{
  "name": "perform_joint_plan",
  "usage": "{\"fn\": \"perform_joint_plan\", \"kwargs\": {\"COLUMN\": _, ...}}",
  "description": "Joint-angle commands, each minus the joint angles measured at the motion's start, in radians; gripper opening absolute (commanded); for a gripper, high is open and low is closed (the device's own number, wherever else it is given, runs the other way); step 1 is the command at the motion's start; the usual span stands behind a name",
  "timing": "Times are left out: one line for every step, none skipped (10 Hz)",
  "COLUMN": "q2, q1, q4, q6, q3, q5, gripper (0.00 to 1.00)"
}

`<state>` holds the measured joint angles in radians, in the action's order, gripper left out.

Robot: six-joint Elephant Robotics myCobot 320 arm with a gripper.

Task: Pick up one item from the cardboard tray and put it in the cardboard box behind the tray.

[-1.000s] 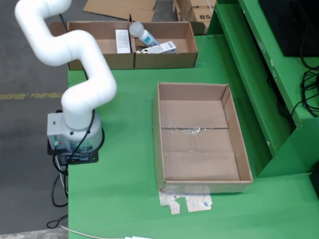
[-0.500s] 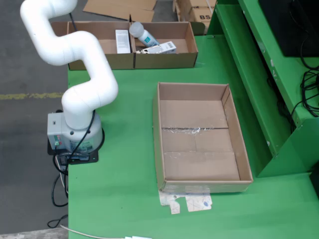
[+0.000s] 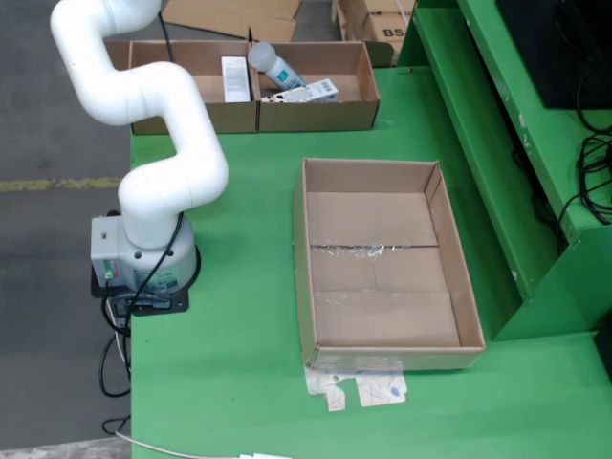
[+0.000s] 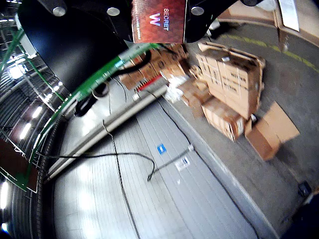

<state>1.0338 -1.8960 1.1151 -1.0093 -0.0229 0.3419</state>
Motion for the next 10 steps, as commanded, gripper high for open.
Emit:
{"fn": "perform_joint_plan", "kwargs": {"q2": 0.011, "q1": 0.026, "q4": 0.128, "q6": -0.570, "q3": 0.023, "q5": -0.543, "gripper": 0.00}}
{"fn": "perform_joint_plan", "kwargs": {"q2": 0.041, "q1": 0.038, "q4": 0.137, "q6": -0.577, "q3": 0.023, "q5": -0.545, "gripper": 0.00}}
{"fn": "perform_joint_plan", "kwargs": {"q2": 0.081, "q1": 0.057, "q4": 0.162, "q6": -0.602, "q3": 0.023, "q5": -0.550, "gripper": 0.00}}
{"fn": "perform_joint_plan", "kwargs": {"q2": 0.124, "q1": 0.080, "q4": 0.178, "q6": -0.610, "q3": 0.023, "q5": -0.544, "gripper": 0.00}}
{"fn": "perform_joint_plan", "kwargs": {"q2": 0.169, "q1": 0.100, "q4": 0.189, "q6": -0.620, "q3": 0.023, "q5": -0.540, "gripper": 0.00}}
{"fn": "perform_joint_plan", "kwargs": {"q2": 0.213, "q1": 0.115, "q4": 0.201, "q6": -0.618, "q3": 0.023, "q5": -0.530, "gripper": 0.00}}
{"fn": "perform_joint_plan", "kwargs": {"q2": 0.247, "q1": 0.125, "q4": 0.196, "q6": -0.604, "q3": 0.023, "q5": -0.511, "gripper": 0.00}}
{"fn": "perform_joint_plan", "kwargs": {"q2": 0.272, "q1": 0.126, "q4": 0.174, "q6": -0.553, "q3": 0.023, "q5": -0.471, "gripper": 0.00}}
{"fn": "perform_joint_plan", "kwargs": {"q2": 0.277, "q1": 0.123, "q4": 0.149, "q6": -0.504, "q3": 0.023, "q5": -0.439, "gripper": 0.00}}
{"fn": "perform_joint_plan", "kwargs": {"q2": 0.277, "q1": 0.123, "q4": 0.149, "q6": -0.504, "q3": 0.023, "q5": -0.439, "gripper": 0.00}}
